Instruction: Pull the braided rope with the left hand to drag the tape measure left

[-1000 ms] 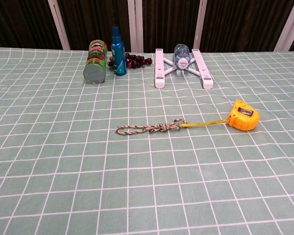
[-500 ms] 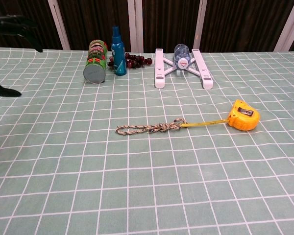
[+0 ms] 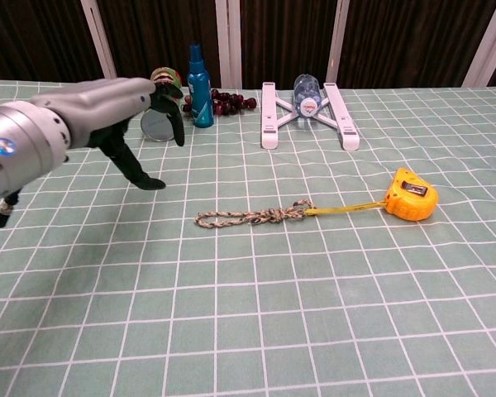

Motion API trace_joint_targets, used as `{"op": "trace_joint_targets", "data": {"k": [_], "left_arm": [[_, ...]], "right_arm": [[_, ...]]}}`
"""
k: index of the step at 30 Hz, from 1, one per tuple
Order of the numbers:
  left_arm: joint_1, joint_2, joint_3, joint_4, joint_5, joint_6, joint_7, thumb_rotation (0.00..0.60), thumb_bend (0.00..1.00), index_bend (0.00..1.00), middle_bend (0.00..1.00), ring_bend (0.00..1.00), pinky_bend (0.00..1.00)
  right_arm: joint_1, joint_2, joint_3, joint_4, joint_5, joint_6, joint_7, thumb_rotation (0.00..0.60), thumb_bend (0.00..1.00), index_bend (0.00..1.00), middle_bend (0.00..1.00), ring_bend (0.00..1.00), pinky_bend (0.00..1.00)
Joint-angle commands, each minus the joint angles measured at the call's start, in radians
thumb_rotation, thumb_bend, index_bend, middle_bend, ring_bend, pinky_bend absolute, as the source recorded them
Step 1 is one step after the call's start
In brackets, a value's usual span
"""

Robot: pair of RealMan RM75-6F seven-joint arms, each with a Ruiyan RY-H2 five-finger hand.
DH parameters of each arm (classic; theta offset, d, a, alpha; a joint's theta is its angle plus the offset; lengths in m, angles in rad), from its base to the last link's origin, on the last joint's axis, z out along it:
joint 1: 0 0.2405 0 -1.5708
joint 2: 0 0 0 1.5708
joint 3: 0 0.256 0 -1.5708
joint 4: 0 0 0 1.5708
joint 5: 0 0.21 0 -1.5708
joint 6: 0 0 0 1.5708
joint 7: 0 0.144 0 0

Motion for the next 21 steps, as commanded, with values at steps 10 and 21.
{"op": "trace_joint_targets", "data": {"k": [10, 21], "left_arm": [[-0.115, -0.161, -0.012, 0.133, -0.133, 0.028, 0.068, 0.600, 0.32, 0.47, 0.02, 0.00, 0.00], [-0.152, -0.222, 0.004, 0.197, -0.181, 0.042, 0.083, 0.600, 0.40, 0.48, 0.01, 0.00, 0.00]], "right_arm": [[0.000, 0.004, 0.001, -0.004, 0.005, -0.005, 0.011, 0.600, 0.27, 0.00, 0.00, 0.00, 0.00], [0.000, 0.008, -0.001, -0.009, 0.005, -0.009, 0.022, 0.600, 0.27, 0.00, 0.00, 0.00, 0.00]]}}
